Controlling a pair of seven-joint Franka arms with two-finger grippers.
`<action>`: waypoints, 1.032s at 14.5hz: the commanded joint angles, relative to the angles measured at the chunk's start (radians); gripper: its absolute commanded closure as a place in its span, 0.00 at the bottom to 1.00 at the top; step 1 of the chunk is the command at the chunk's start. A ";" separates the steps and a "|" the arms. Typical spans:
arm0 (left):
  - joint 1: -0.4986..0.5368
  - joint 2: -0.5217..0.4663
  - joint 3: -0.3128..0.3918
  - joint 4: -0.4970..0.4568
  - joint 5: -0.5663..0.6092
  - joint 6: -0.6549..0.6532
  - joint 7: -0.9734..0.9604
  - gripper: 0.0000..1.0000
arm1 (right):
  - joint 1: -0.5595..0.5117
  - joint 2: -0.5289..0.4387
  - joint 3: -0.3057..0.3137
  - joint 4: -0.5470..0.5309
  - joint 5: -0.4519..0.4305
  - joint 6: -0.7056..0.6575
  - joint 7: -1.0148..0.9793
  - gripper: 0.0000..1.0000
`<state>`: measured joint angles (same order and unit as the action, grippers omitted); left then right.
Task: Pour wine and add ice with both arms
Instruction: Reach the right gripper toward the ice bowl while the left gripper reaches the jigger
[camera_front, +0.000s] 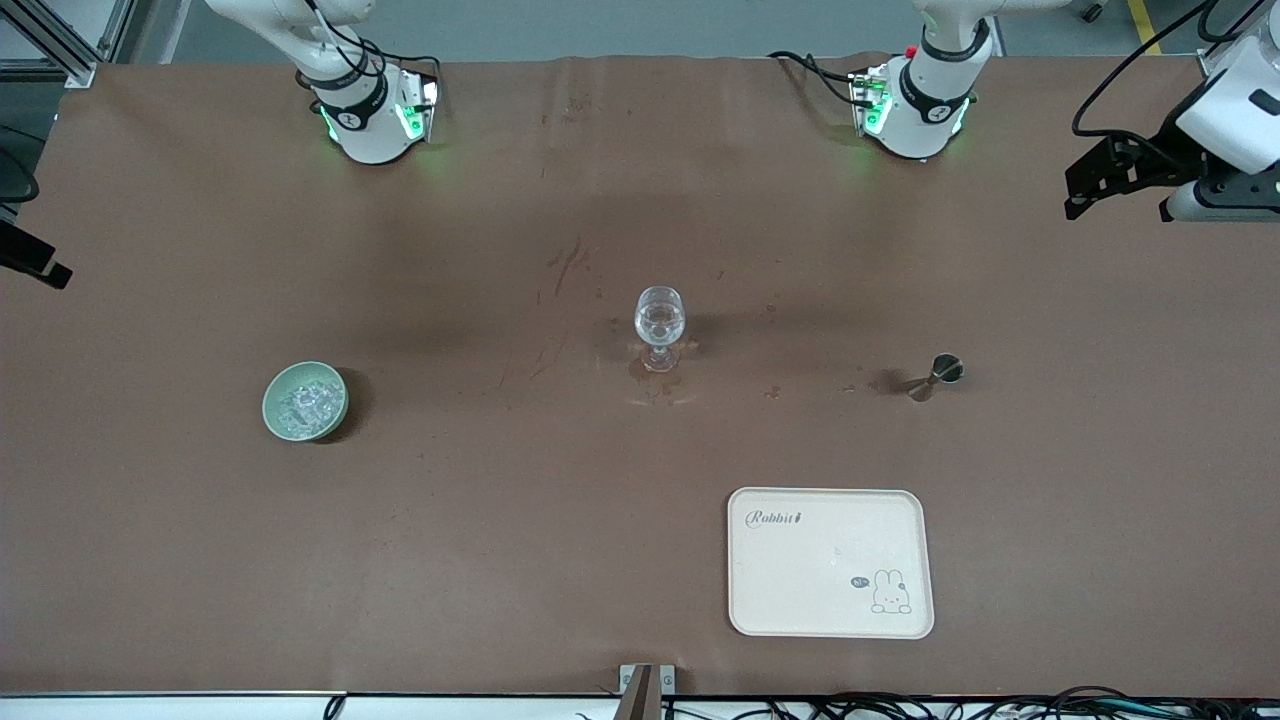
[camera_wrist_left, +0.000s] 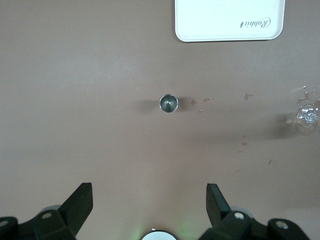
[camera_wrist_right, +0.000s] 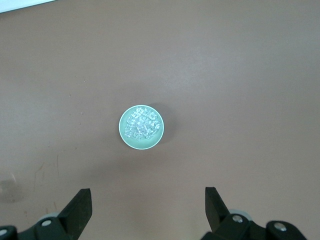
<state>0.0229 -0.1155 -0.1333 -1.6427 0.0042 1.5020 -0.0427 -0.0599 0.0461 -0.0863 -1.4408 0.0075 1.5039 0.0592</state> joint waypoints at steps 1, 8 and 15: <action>0.002 0.016 -0.005 0.038 0.013 -0.028 0.009 0.00 | -0.005 -0.029 0.002 -0.032 -0.004 -0.002 -0.024 0.00; 0.078 0.148 0.012 0.097 -0.003 -0.029 0.035 0.00 | -0.002 -0.029 0.003 -0.032 -0.003 -0.024 -0.025 0.00; 0.212 0.417 0.015 0.096 -0.144 -0.034 -0.170 0.05 | -0.006 -0.028 0.005 -0.026 -0.006 -0.034 -0.035 0.00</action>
<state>0.2333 0.2235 -0.1140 -1.5904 -0.0982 1.4935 -0.1401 -0.0598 0.0455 -0.0846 -1.4412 0.0075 1.4619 0.0409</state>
